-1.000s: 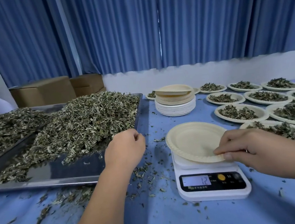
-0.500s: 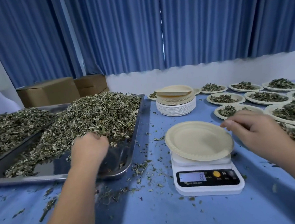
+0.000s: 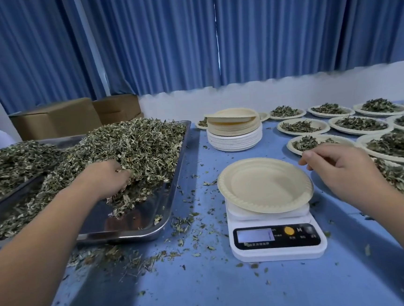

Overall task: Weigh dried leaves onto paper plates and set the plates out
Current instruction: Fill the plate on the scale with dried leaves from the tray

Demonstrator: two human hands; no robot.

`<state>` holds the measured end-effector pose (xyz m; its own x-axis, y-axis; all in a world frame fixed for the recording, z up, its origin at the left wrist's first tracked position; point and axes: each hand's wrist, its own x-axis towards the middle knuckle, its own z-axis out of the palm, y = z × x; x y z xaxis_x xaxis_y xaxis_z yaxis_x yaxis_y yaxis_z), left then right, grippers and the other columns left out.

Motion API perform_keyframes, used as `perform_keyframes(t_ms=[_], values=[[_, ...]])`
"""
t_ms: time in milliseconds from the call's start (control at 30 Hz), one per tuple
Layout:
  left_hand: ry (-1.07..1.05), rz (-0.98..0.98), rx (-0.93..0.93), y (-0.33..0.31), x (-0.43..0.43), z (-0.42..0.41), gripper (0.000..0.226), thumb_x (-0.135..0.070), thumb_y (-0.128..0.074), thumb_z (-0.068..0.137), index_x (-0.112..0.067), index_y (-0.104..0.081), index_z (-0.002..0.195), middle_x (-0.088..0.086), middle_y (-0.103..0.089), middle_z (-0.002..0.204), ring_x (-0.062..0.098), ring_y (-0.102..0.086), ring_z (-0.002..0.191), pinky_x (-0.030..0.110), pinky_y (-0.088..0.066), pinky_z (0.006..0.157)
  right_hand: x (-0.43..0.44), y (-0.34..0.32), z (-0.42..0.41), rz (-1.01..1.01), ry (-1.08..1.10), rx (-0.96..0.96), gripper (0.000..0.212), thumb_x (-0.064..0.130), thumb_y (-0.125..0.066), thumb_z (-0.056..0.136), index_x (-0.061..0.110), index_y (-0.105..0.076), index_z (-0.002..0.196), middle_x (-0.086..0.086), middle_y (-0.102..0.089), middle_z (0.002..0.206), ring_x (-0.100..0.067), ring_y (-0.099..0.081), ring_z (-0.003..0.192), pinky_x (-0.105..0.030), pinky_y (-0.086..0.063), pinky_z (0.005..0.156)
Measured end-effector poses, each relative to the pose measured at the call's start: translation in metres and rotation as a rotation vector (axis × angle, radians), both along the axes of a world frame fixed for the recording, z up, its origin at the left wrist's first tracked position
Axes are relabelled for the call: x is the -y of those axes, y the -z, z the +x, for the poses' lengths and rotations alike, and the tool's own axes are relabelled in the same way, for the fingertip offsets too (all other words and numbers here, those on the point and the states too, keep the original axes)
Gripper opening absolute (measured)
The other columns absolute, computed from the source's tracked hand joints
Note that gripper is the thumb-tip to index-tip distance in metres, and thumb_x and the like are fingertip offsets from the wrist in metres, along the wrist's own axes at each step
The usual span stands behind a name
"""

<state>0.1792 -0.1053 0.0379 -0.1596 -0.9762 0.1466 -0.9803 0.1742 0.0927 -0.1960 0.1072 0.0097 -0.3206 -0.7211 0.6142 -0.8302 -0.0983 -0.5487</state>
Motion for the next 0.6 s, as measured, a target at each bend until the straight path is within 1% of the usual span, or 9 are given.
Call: perform_keyframes(t_ms=[100,133,200,333,400,433,467,500,600], values=[[0.109,0.22,-0.032,0.013,0.011,0.006,0.069,-0.054,-0.042,0.097,-0.016,-0.027,0.152,0.013,-0.027,0.157,0.032,-0.031,0.141,0.042,-0.026,0.115,0.002,0.002,0.0,0.005,-0.008,-0.005,0.025,0.021,-0.056,0.095,0.022,-0.072,0.075,0.011,-0.066,0.074,-0.006,-0.056,0.067,-0.011,-0.039,0.055],[0.109,0.314,-0.02,0.017,0.012,0.007,0.071,-0.057,-0.041,0.096,-0.02,-0.022,0.154,0.011,-0.023,0.159,0.031,-0.026,0.144,0.042,-0.021,0.116,0.003,0.002,-0.001,0.006,-0.009,0.0,0.025,0.02,-0.056,0.095,0.022,-0.072,0.075,0.01,-0.066,0.074,-0.006,-0.055,0.067,-0.011,-0.038,0.055],[0.132,0.383,0.008,0.022,0.011,0.008,0.07,-0.058,-0.043,0.095,-0.026,-0.022,0.153,0.008,-0.021,0.16,0.029,-0.024,0.145,0.041,-0.019,0.116,0.004,0.002,-0.001,0.016,-0.007,0.014,0.025,0.019,-0.056,0.094,0.022,-0.071,0.074,0.009,-0.066,0.074,-0.002,-0.054,0.066,-0.008,-0.036,0.054],[0.246,0.387,0.016,0.012,-0.001,0.003,0.05,-0.046,-0.054,0.095,-0.036,-0.04,0.142,0.003,-0.033,0.155,0.025,-0.04,0.135,0.041,-0.03,0.111,0.004,0.0,0.003,0.006,-0.026,0.003,0.026,0.016,-0.057,0.094,0.02,-0.071,0.073,0.012,-0.064,0.069,0.008,-0.052,0.06,-0.004,-0.034,0.053],[0.253,0.378,0.02,0.008,-0.011,0.001,0.046,-0.044,-0.057,0.094,-0.04,-0.044,0.138,0.003,-0.048,0.143,0.022,-0.057,0.115,0.035,-0.046,0.095,0.002,-0.003,0.006,0.014,-0.045,0.002,0.027,0.016,-0.057,0.094,0.017,-0.07,0.07,0.012,-0.058,0.055,0.003,-0.051,0.053,-0.006,-0.033,0.049],[0.252,0.339,0.04,0.006,-0.016,0.0,0.046,-0.046,-0.057,0.093,-0.041,-0.044,0.137,0.003,-0.054,0.135,0.018,-0.06,0.105,0.03,-0.048,0.087,0.0,-0.005,0.006,0.034,-0.062,0.021,0.029,0.019,-0.057,0.094,0.017,-0.069,0.067,0.011,-0.052,0.047,-0.003,-0.046,0.045,-0.009,-0.031,0.045],[0.253,0.278,0.067,0.006,-0.02,0.0,0.045,-0.049,-0.055,0.093,-0.04,-0.045,0.136,0.002,-0.056,0.134,0.017,-0.061,0.102,0.028,-0.047,0.085,-0.004,-0.009,0.005,0.075,-0.091,0.068,0.032,0.023,-0.057,0.093,0.017,-0.068,0.064,0.008,-0.045,0.042,-0.008,-0.038,0.038,-0.011,-0.027,0.04],[0.254,0.21,0.086,0.007,-0.025,-0.001,0.046,-0.053,-0.052,0.093,-0.04,-0.046,0.136,0.003,-0.055,0.135,0.018,-0.061,0.104,0.029,-0.047,0.089,-0.009,-0.014,0.003,0.148,-0.135,0.142,0.035,0.028,-0.058,0.092,0.017,-0.066,0.06,0.005,-0.04,0.041,-0.008,-0.03,0.036,-0.014,-0.024,0.038],[0.212,0.126,0.017,0.015,-0.038,-0.008,0.051,-0.065,-0.037,0.09,-0.039,-0.051,0.133,0.008,-0.049,0.135,0.024,-0.061,0.106,0.035,-0.047,0.097,-0.027,-0.029,-0.008,0.589,-0.28,0.317,0.04,0.036,-0.061,0.089,0.011,-0.063,0.058,-0.005,-0.042,0.046,-0.016,-0.032,0.039,-0.018,-0.025,0.039]])
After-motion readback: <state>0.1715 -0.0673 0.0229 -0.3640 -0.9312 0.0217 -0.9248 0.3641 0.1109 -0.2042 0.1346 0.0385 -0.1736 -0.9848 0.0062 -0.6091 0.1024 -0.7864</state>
